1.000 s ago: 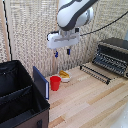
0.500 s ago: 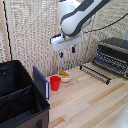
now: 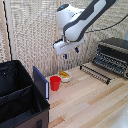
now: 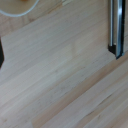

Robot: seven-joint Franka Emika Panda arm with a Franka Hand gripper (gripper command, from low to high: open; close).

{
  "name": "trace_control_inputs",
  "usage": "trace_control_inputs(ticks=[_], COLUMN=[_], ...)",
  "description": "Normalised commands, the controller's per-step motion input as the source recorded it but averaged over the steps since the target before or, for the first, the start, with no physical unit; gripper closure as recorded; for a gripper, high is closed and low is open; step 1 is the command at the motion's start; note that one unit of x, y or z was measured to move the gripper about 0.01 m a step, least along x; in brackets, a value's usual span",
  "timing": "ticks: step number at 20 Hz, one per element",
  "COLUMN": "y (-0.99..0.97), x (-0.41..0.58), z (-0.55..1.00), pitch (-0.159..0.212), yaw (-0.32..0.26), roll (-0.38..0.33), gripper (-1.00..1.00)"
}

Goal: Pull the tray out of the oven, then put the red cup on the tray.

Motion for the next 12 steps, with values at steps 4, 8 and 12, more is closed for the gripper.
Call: trace_control_inputs(ticks=[4,8,12], y=[-0.18,-0.17,-0.21], x=[0.22,0.209,0.178], z=[0.0,0.0,-0.03], pitch=[0.096,0.108,0.107], yaw=[0.065,0.072,0.093], roll=[-0.336,-0.329,-0.313], gripper=[-1.0,-1.0,-1.0])
